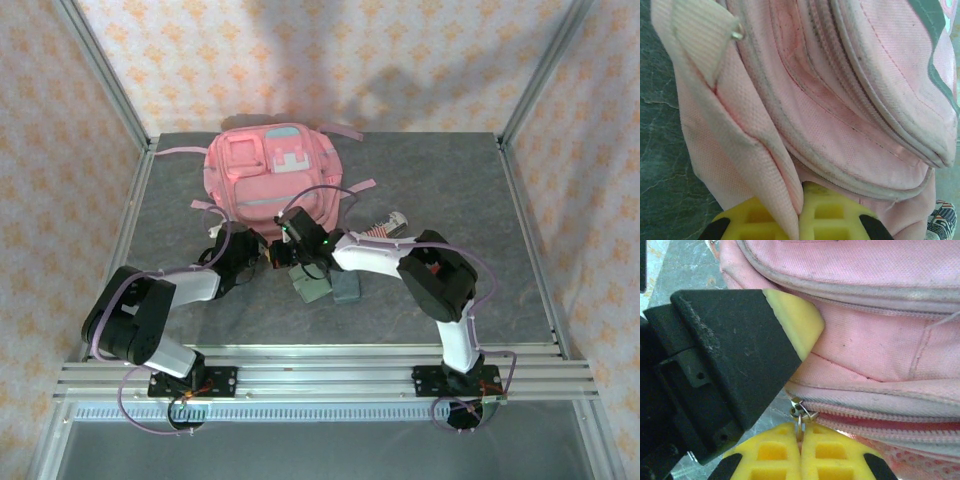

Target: Pack the student bag

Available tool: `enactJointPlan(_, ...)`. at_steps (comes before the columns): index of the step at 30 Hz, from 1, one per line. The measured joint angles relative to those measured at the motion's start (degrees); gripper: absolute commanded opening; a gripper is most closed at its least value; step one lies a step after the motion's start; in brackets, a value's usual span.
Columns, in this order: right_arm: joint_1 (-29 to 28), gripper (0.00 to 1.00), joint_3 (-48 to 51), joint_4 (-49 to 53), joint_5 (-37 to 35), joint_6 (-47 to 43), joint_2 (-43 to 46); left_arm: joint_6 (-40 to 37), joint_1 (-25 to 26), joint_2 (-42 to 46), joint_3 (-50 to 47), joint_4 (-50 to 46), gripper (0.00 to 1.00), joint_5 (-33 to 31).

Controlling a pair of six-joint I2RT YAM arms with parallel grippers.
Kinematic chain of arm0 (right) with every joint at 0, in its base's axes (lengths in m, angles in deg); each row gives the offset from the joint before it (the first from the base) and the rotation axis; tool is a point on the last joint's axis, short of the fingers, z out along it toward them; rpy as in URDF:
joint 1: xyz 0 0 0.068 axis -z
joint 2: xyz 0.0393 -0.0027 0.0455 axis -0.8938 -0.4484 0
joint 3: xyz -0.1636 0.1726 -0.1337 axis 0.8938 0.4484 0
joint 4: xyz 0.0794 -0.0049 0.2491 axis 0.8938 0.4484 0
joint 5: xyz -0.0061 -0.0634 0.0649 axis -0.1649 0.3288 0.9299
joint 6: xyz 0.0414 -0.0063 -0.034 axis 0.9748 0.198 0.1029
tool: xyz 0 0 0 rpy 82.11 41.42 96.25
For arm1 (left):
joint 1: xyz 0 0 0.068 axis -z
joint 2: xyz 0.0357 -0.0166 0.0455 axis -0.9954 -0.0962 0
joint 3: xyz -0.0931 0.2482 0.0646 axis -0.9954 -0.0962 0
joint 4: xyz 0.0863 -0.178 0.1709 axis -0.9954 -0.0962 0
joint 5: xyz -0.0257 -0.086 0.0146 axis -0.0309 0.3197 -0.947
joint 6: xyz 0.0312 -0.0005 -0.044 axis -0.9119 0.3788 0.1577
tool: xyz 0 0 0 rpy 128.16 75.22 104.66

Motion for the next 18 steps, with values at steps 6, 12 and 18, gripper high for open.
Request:
enactJointPlan(6,3.8,0.00,7.5,-1.1,0.1,-1.3,5.3,-0.9,-0.3,3.6,-1.8,-1.0,0.00,0.2)
enactJointPlan(12,11.1,0.00,13.6,-3.3,3.3,-2.6,11.4,-1.7,-1.6,7.1,-2.2,-1.2,0.00,4.6)
enactJointPlan(18,15.4,0.00,15.2,-3.5,1.1,-2.7,14.2,-4.8,-3.1,7.4,-0.7,-4.9,0.00,5.5)
